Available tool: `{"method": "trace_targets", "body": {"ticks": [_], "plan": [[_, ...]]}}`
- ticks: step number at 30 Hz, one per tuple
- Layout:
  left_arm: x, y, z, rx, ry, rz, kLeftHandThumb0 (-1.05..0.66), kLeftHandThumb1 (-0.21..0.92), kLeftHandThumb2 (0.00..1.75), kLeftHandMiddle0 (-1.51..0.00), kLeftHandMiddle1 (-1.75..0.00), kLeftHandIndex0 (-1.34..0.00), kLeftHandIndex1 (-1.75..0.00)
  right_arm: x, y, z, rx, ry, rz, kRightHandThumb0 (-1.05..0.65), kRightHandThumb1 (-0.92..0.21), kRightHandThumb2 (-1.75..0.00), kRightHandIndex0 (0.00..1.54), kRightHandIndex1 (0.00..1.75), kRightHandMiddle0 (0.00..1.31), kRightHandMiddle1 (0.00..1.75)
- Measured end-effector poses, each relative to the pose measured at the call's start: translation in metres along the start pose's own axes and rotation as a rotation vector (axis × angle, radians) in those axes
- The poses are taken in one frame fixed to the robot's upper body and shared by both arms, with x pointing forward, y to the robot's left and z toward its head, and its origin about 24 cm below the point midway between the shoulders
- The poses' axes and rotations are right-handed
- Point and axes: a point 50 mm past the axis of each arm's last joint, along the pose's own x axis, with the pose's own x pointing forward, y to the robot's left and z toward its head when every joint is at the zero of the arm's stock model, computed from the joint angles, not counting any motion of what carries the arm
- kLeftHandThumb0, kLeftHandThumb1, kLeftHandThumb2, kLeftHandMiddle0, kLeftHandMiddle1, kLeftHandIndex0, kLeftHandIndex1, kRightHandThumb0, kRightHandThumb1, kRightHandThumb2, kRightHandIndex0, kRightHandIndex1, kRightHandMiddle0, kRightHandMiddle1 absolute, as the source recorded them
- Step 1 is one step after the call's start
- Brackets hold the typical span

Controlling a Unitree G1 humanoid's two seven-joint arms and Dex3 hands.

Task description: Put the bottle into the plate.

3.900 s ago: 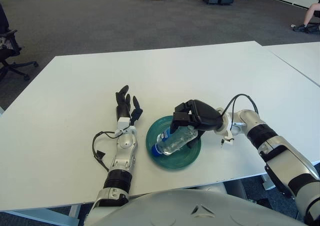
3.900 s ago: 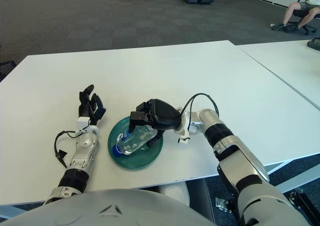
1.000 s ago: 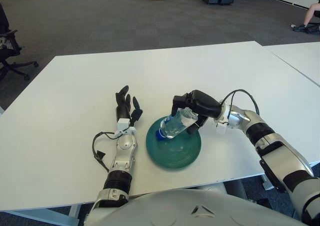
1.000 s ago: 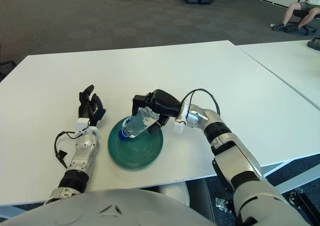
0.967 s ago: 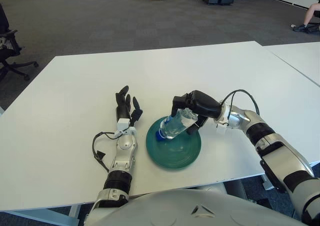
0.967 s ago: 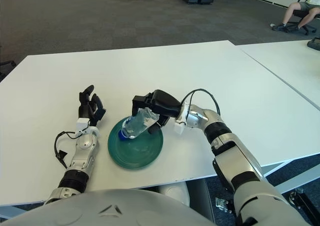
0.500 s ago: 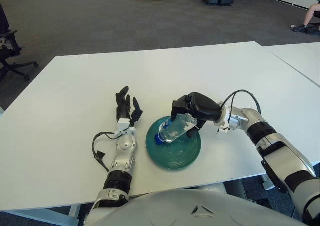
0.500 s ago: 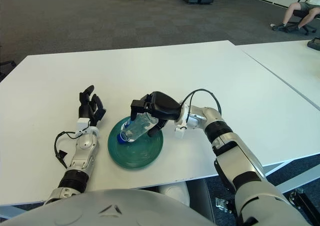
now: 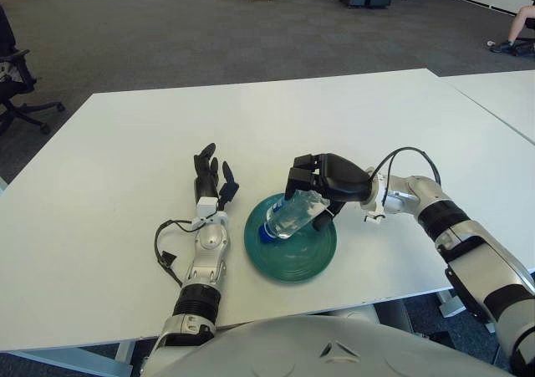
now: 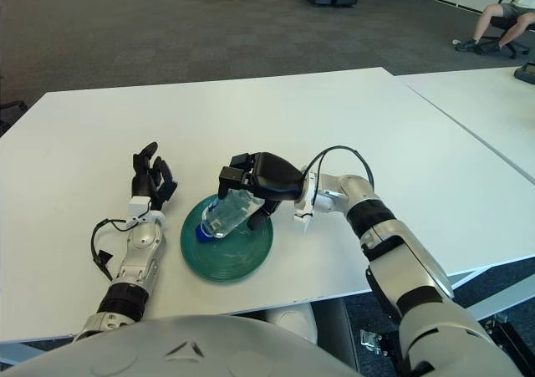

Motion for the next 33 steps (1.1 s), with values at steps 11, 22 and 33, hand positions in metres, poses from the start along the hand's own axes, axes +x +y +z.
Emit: {"method": "trace_targets", "body": {"ticks": [11, 22, 33], "plan": [[-0.0001, -0.0003, -0.0003, -0.004, 0.004, 0.001, -0.79, 0.92, 0.82, -0.36, 0.00, 0.00, -0.84, -0.0065, 0.0055, -0.0020, -0.072, 0.079, 0.171, -1.04, -0.92, -0.73, 0.00, 0.01, 0.00, 0.08], [-0.0001, 0.0000, 0.0000, -0.014, 0.002, 0.004, -0.77, 0.92, 0.81, -0.35, 0.00, 0.00, -0.84, -0.0036, 0.0020, -0.0003, -0.108, 0.076, 0.220, -1.05, -0.92, -0.71, 0.00, 0.00, 0.00, 0.00], [0.0000, 0.0003, 0.0000, -0.015, 0.002, 0.005, -0.77, 0.92, 0.81, -0.36, 0.00, 0.00, -0.84, -0.0046, 0.0023, 0.0008, -0.118, 0.088, 0.226, -1.05, -0.92, -0.68, 0.00, 0.00, 0.00, 0.00]]}}
